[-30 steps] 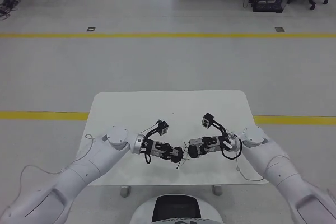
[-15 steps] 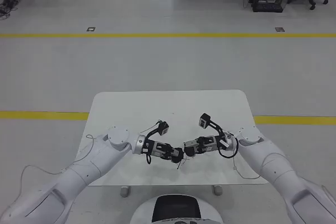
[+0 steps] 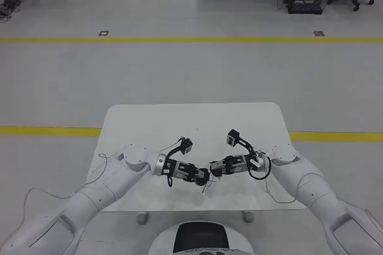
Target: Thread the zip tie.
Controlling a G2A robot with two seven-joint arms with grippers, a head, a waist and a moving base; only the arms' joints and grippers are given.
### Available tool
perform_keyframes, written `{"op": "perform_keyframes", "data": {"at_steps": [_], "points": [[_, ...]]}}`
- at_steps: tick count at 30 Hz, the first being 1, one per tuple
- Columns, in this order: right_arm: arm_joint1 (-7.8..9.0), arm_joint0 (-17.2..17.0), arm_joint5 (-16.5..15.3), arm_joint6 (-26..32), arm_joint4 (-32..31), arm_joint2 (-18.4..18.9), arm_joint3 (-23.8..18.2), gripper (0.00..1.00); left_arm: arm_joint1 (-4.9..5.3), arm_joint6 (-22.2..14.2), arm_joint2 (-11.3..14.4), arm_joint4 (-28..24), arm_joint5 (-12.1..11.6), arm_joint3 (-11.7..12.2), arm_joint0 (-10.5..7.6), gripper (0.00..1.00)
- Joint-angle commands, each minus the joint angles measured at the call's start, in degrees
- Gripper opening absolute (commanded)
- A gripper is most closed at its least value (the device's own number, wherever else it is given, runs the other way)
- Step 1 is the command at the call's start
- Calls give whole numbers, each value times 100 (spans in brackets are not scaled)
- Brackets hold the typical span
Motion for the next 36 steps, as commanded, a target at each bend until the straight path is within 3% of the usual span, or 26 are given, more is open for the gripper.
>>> {"op": "perform_keyframes", "data": {"at_steps": [1, 12, 21, 28, 29, 30, 31, 36], "points": [[0, 5, -3, 0, 6, -15, 10, 11, -3, 0, 2, 5, 3, 0, 1, 0], [2, 52, 0, 0, 44, -122, 36, 12, -15, 1, -5, 34, 12, 20, 2, 0], [15, 84, -3, 0, 61, -178, 58, 0, -28, -1, -1, 51, 29, 6, 0, 0], [31, 90, 1, 0, 68, -194, 62, 0, -43, 46, -3, 39, 56, 26, 0, 0], [33, 88, -1, 0, 71, -196, 60, 0, -47, 65, -6, 4, 65, 19, 11, 28], [35, 88, -4, 0, 75, -198, 59, 0, -51, 49, -17, -76, 75, 16, 23, 94], [37, 87, -8, 0, 77, -198, 60, 0, -51, 55, -40, -134, 65, 26, 25, 100], [59, 76, -14, 0, 86, -150, 23, 0, -35, -26, -133, -306, 35, 50, 45, 100]]}}
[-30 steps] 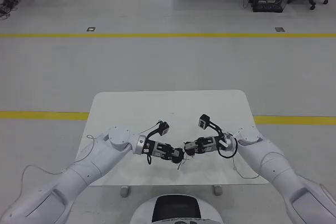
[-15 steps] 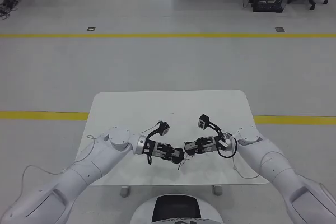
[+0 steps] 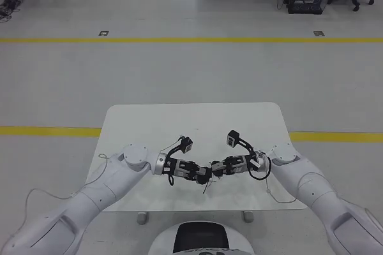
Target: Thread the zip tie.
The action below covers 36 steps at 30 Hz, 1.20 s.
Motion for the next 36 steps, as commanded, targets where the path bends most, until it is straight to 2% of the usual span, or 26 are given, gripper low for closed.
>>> {"op": "perform_keyframes", "data": {"at_steps": [1, 4, 7, 10, 12, 19, 20, 21, 22, 26, 32, 36], "points": [[12, -16, 1, 0, 2, 36, -28, 0, 13, -66, -59, -128, -19, 24, 21, 100], [37, -65, 1, 0, 32, 142, -106, 0, 44, -138, -179, -327, -9, 126, 54, 100], [68, -130, 1, 0, 28, 293, -179, 0, 61, -265, -323, -802, 103, 258, 122, 100], [103, -210, 1, 0, 9, 556, -302, 0, 57, -334, -444, -1371, 456, 487, 185, 100], [120, -266, 1, 0, -37, 740, -408, 0, 56, -244, -465, -1323, 530, 599, 131, 100], [120, -266, 1, 0, -37, 740, -408, 0, 56, -244, -465, -1323, 530, 599, 131, 100], [119, -281, 1, -81, -55, 754, -463, 0, 52, -115, -468, -1362, 607, 584, 170, 100], [130, -326, 1, -193, -131, 829, -601, 0, 51, -15, -481, -1453, 802, 551, 202, 100], [146, -370, 1, -254, -173, 926, -670, 0, 53, -9, -477, -1522, 1036, 556, 218, 100], [212, -655, 1, -285, -309, 1423, -950, 0, 57, -80, -529, -1877, 1712, 542, 245, 100], [230, -1032, 1, -370, -640, 2051, -1305, 0, 43, -178, -582, -2220, 2214, 612, 261, 100], [197, -1218, 1, -417, -840, 2338, -1497, 0, 21, -183, -586, -2312, 2340, 691, 248, 100]]}}
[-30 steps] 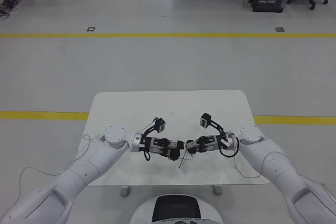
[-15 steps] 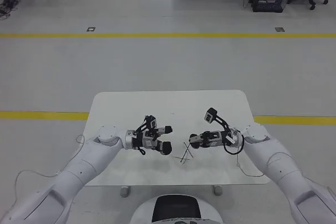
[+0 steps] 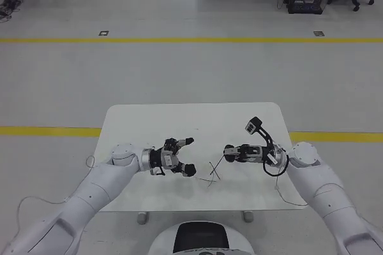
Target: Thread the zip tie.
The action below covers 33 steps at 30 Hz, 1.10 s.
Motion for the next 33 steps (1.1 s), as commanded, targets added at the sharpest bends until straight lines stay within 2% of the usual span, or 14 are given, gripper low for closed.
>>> {"op": "perform_keyframes", "data": {"at_steps": [1, 10, 13, 15, 16, 24, 25, 28, 33], "points": [[-20, -67, 0, -7, -80, 108, -65, 0, -9, 20, -5, -37, 41, 39, -5, 100], [-164, -288, 0, -39, -453, 502, -291, 0, -32, 14, -61, -248, 277, 128, 31, 100], [-216, -338, 0, -39, -552, 608, -329, 0, -40, 14, -63, -318, 436, 151, 49, 100], [-243, -364, 0, -66, -571, 664, -323, 0, -50, 132, -73, -431, 632, 235, 55, 100], [-243, -364, 0, -66, -571, 664, -323, 0, -56, 218, -93, -452, 615, 265, 38, 100], [-243, -364, 0, -66, -571, 664, -323, 0, -56, 218, -93, -452, 615, 265, 38, 100], [-243, -364, 0, -66, -571, 664, -323, 0, -57, 251, -95, -452, 594, 250, 45, 100], [-245, -416, 140, -376, -659, 632, -431, 0, -45, 335, -132, -309, 300, 19, 104, 100], [-243, -394, 513, -650, -552, 637, -426, 0, 29, 574, -234, 315, -536, -265, 244, 100]]}}
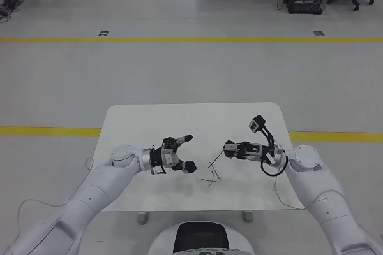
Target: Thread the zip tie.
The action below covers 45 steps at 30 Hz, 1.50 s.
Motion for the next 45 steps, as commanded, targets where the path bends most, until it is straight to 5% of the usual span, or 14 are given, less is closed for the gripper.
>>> {"op": "perform_keyframes", "data": {"at_steps": [1, 9, 17, 20, 22, 26, 27, 30, 36, 39, 45], "points": [[-3, 22, 133, -83, 36, -10, 16, 0, 26, 49, -41, 180, -289, -103, 76, 100], [-35, 129, 474, -255, 211, -127, 150, 0, 87, 256, -192, 481, -874, -425, 322, 100], [-35, 129, 474, -255, 211, -127, 150, 0, 87, 256, -192, 481, -874, -425, 322, 100], [-42, 108, 765, -577, 181, -161, 61, 0, 120, 1065, -115, 1551, -1202, -607, 297, 100], [-45, 132, 1050, -697, 226, -171, 96, 0, 147, 1054, -145, 1819, -1484, -735, 328, 100], [-58, 229, 1515, -777, 326, -229, 173, 0, 225, 1740, -174, 3227, -2377, -920, 393, 100], [-64, 256, 1639, -788, 349, -255, 184, 0, 232, 1877, -198, 3384, -2434, -1022, 441, 100], [-76, 328, 1881, -795, 406, -311, 224, 0, 237, 1871, -210, 3471, -2434, -1140, 467, 100], [-76, 328, 1881, -795, 406, -311, 224, 0, 237, 1871, -210, 3471, -2434, -1140, 467, 100], [-78, 308, 1892, -891, 402, -310, 228, 0, 237, 2404, -258, 3912, -2434, -1036, 451, 100], [-82, 254, 2276, -1233, 572, -268, 274, 0, 266, 3263, -550, 5125, -2434, -1736, 703, 100]]}}
